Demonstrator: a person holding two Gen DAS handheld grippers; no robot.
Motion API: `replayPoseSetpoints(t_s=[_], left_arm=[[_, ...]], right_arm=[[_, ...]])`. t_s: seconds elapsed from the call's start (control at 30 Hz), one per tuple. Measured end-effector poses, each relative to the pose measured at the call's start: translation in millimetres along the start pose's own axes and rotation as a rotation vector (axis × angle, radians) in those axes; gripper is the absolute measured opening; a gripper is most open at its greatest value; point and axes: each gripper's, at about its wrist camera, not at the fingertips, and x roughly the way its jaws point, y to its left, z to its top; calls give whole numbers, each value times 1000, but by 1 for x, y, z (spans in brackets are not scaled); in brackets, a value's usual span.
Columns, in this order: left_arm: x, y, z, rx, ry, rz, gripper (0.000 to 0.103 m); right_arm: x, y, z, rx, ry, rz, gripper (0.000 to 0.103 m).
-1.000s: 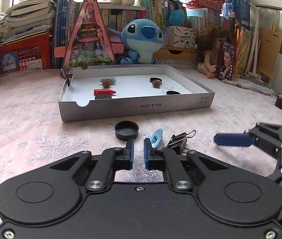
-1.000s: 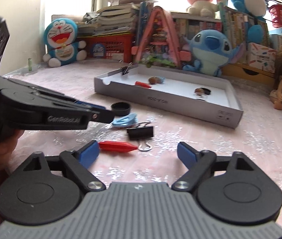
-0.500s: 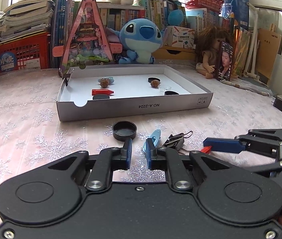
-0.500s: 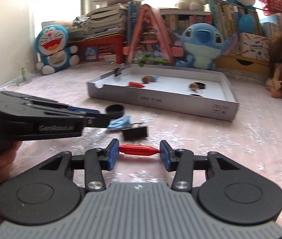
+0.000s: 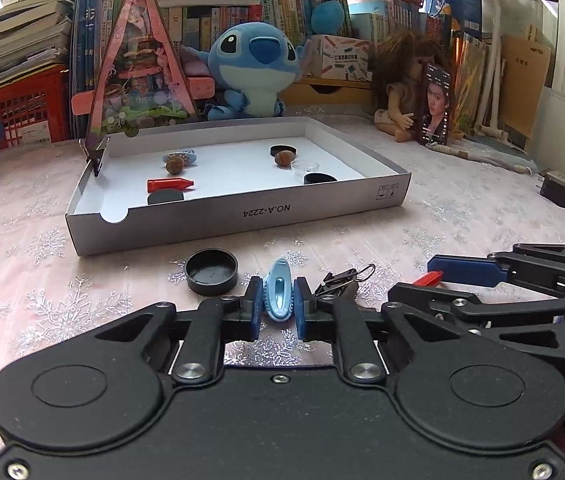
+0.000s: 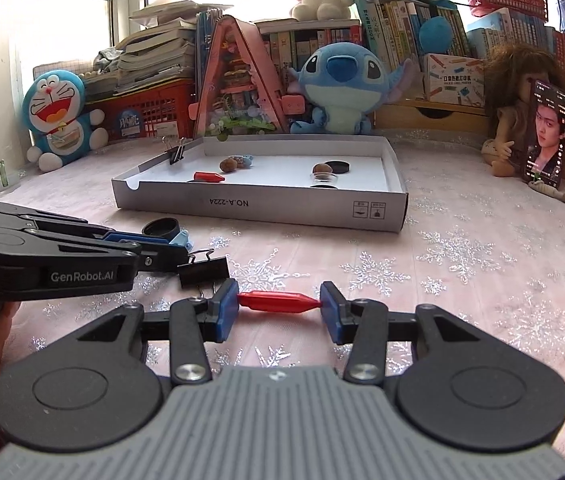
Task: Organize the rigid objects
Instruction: 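Close the left gripper on the light blue hair clip while the right grasps the red crayon, then carry the light blue clip with the left gripper while the right carries the red crayon over the tray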
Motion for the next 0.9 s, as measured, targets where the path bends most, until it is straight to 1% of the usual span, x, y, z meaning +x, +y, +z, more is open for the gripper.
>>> replayPoseSetpoints(t_s=[0.13,0.37,0.53,0.57,0.63,0.9], left_arm=[[-7,2,-2,17,8,-9,15],[-22,13,-10,7,24,-1,15],[-30,18,-14,2,20,20,16],[-31,19,-15,-2,21,25,17],[-32,22,-16,-10,20,38,23],[-34,36,-18,-37,18,110,33]], right_arm=[[2,0,-1,-1,2,1,50],[3,4,-2,-18,0,-6,50],[1,7,-3,-32,-4,-12,50],[1,7,-3,-31,-5,-12,51],[1,7,-3,-30,-5,-12,51],[0,7,-3,-29,-9,-12,51]])
